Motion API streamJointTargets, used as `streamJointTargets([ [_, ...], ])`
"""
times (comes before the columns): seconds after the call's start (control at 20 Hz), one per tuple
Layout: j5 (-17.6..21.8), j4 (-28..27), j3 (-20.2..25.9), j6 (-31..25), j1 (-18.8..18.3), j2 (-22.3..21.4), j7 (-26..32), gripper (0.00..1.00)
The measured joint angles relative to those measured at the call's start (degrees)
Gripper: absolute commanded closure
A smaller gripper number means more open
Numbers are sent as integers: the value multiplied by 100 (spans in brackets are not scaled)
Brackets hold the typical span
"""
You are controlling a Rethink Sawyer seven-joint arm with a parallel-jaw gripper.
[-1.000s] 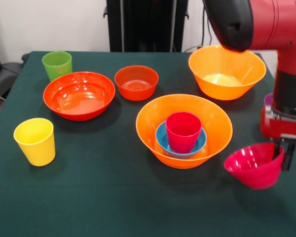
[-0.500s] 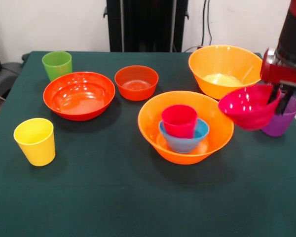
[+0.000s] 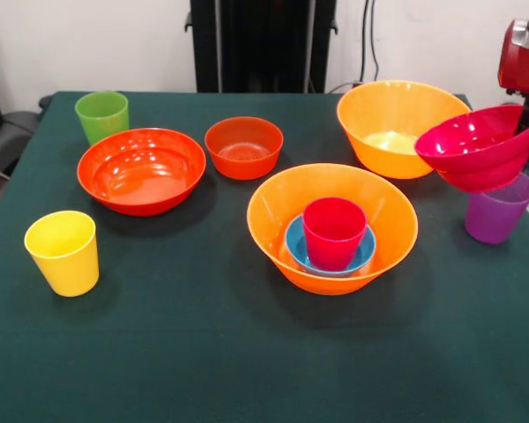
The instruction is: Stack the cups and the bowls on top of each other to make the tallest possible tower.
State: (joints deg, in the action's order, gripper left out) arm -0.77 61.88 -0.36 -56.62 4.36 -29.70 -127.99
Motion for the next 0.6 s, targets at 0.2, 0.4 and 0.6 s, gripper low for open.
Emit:
streamJointTargets([
  [0.2,2,-6,-1,-1,-2,-25,0,100],
  [0.4,9,-17,-2,-1,-2,-15,0,100],
  [0.6,20,-48,-9,-1,-2,15,0,100],
])
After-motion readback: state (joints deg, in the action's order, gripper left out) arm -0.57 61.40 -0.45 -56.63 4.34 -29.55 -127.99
